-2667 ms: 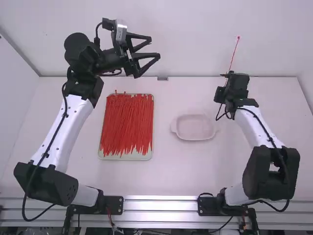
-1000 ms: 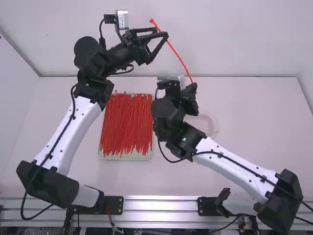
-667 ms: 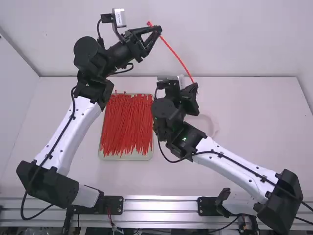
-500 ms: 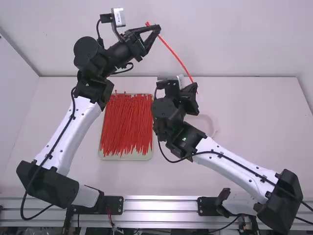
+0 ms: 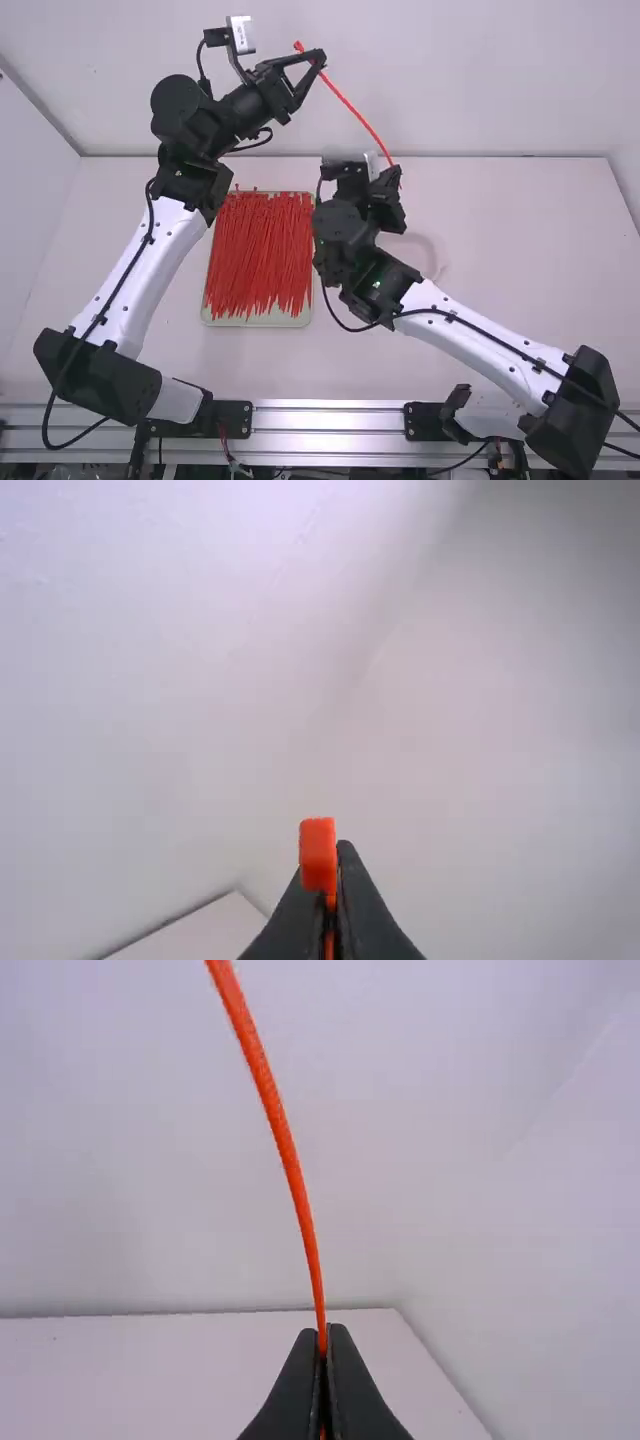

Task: Fasten the cable tie

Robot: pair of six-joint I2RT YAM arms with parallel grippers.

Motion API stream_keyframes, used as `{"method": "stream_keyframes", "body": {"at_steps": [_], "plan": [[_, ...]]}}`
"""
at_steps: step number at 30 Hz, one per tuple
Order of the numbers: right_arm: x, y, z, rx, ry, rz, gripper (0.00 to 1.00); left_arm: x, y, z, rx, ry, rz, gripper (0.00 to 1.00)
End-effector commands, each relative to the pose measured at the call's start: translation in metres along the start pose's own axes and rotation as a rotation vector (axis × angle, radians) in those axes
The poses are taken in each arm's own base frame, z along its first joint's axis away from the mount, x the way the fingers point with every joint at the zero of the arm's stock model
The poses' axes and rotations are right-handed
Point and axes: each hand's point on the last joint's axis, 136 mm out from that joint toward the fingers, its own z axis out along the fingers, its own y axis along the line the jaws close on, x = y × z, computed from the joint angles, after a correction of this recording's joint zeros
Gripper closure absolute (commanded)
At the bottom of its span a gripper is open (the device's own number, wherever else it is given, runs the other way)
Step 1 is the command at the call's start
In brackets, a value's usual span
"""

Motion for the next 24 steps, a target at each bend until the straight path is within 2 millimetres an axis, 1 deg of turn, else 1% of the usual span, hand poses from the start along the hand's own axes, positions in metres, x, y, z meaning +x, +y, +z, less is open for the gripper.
{"method": "stream_keyframes", "body": {"at_steps": [1, 8, 9, 10, 11, 12, 13, 14, 15, 16, 17, 19, 20, 24], "plan": [[-0.007, -0.002, 0.000, 0.002, -0.002, 0.033, 1.00, -0.001, -0.006, 0.000, 0.017, -0.005, 0.007, 0.98], [-0.007, -0.001, -0.001, -0.002, -0.004, 0.023, 1.00, -0.003, -0.004, -0.001, 0.012, -0.009, 0.011, 0.98], [-0.008, 0.000, -0.003, -0.007, -0.007, 0.028, 0.98, -0.002, -0.003, -0.001, 0.010, -0.006, 0.016, 0.98], [-0.009, 0.001, -0.005, -0.013, -0.010, 0.036, 0.86, -0.002, -0.002, -0.001, 0.006, -0.006, 0.031, 0.98], [-0.010, 0.003, -0.007, -0.022, -0.014, 0.048, 0.70, -0.004, 0.002, -0.003, -0.008, -0.009, 0.051, 0.98], [-0.010, 0.005, -0.009, -0.032, -0.019, 0.058, 0.60, -0.004, 0.006, -0.003, -0.024, -0.011, 0.052, 0.98], [-0.012, 0.010, -0.013, -0.057, -0.030, 0.066, 0.36, -0.006, 0.015, -0.006, -0.058, -0.017, 0.049, 0.98], [-0.014, 0.013, -0.017, -0.075, -0.038, 0.072, 0.22, -0.007, 0.021, -0.008, -0.082, -0.019, 0.047, 0.98], [-0.015, 0.016, -0.021, -0.091, -0.045, 0.074, 0.12, -0.009, 0.027, -0.010, -0.101, -0.020, 0.049, 0.98], [-0.016, 0.019, -0.024, -0.105, -0.052, 0.071, 0.04, -0.009, 0.030, -0.012, -0.114, -0.020, 0.045, 0.98], [-0.018, 0.022, -0.030, -0.124, -0.061, 0.071, 0.02, -0.011, 0.038, -0.015, -0.135, -0.020, 0.041, 0.98], [-0.021, 0.025, -0.041, -0.152, -0.076, 0.074, 0.02, -0.014, 0.047, -0.022, -0.158, -0.011, 0.037, 0.98], [-0.022, 0.025, -0.044, -0.157, -0.078, 0.071, 0.01, -0.016, 0.050, -0.025, -0.160, -0.008, 0.039, 0.98], [-0.031, 0.014, -0.064, -0.195, -0.107, 0.049, 0.01, -0.020, 0.059, -0.038, -0.158, 0.021, 0.043, 0.98]]}}
